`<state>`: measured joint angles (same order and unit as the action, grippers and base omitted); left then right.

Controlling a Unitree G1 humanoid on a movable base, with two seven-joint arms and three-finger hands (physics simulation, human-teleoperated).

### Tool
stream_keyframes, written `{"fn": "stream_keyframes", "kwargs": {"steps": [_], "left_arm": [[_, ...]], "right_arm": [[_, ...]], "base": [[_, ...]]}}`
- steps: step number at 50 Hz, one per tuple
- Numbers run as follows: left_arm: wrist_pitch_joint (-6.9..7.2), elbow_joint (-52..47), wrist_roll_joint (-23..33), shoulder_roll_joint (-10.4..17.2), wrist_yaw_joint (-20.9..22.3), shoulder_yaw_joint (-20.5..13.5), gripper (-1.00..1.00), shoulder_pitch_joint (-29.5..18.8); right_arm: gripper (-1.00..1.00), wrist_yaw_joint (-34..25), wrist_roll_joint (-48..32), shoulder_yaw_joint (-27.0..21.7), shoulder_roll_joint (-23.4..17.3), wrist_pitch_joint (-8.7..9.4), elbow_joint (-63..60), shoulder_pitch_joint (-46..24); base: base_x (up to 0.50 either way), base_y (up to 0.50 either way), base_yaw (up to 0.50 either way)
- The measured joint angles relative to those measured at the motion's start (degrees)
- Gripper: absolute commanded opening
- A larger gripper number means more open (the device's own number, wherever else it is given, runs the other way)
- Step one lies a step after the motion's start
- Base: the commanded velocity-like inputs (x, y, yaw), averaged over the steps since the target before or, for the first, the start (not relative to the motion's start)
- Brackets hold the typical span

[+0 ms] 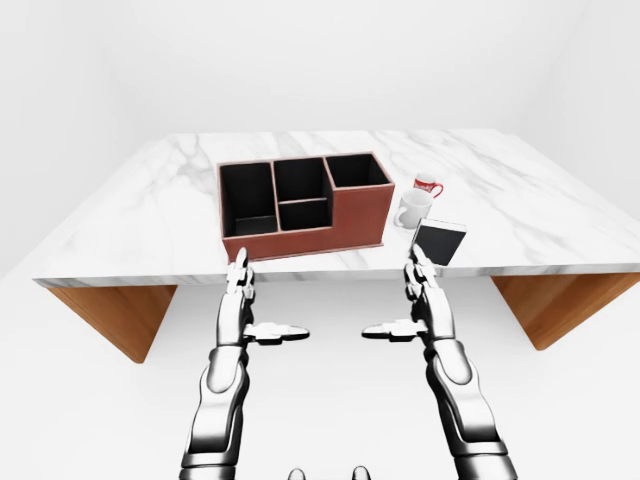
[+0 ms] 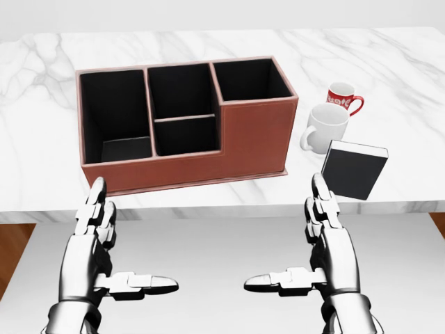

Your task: Pick up the book and place it in the right compartment of the caddy.

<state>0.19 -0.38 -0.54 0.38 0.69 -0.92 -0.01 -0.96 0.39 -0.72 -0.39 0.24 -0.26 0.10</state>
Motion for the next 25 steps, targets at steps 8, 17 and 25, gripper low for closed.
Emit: {"fn": "stream_keyframes", "kwargs": {"steps": [8, 17, 25], "left_arm": [[0.43, -0.8, -0.5, 0.3, 0.5, -0.8, 1.0, 0.1], [1.49, -2.3, -1.0, 0.7, 0.7, -1.7, 1.0, 0.0], [4.12, -6.3, -2.2, 1.9, 0.0, -4.7, 1.0, -0.7]], "right_arm": [[1.0, -0.9, 0.3, -0.8, -0.4, 0.49, -0.7, 0.2], [1.0, -1.6, 0.6, -1.9, -1.0, 1.91, -3.4, 0.6], [1.0, -2.1, 3.2, -6.8, -2.4, 4.76, -12.7, 1.0]], "base": [[0.0, 0.0, 0.0], [0.0, 0.0, 0.0], [0.0, 0.0, 0.0]]}}
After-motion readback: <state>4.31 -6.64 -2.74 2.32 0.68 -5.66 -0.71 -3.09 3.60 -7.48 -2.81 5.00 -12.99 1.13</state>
